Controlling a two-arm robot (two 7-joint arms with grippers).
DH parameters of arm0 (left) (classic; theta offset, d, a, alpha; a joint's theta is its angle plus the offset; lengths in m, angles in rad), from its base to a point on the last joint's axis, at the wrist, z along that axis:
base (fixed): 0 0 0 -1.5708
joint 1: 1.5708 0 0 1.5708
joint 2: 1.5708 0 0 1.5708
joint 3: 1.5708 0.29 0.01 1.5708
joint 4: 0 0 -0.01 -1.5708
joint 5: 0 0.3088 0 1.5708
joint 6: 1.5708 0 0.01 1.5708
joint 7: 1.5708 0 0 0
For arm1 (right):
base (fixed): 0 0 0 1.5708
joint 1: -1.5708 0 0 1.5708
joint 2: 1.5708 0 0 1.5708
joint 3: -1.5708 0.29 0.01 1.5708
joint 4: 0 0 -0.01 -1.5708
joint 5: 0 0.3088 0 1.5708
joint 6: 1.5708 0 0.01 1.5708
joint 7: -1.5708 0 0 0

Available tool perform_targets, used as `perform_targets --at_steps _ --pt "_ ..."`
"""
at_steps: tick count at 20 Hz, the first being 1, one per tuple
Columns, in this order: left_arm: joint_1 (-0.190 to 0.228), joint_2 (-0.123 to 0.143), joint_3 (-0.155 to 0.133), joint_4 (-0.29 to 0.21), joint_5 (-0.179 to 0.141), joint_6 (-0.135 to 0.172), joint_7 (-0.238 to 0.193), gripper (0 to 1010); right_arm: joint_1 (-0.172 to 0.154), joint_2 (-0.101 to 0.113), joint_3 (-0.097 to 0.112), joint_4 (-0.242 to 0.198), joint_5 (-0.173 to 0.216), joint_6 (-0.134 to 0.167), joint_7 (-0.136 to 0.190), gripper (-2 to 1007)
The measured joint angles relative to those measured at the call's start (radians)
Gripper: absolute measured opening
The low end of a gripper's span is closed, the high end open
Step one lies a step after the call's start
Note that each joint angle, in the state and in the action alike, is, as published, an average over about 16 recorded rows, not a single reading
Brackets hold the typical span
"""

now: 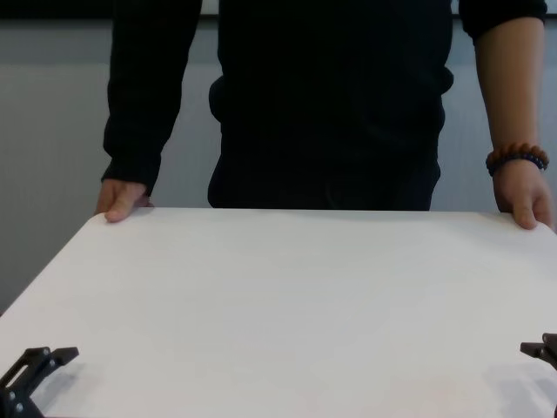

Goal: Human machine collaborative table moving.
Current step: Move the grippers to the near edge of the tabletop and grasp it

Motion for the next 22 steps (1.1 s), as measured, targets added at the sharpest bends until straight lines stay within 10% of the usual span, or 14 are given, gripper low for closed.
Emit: perform_targets --at_steps 22 --pt "0.000 0.000 0.000 0.000 0.000 0.000 0.001 461 0.002 0.001 -0.002 0.001 0.000 0.002 0.002 477"
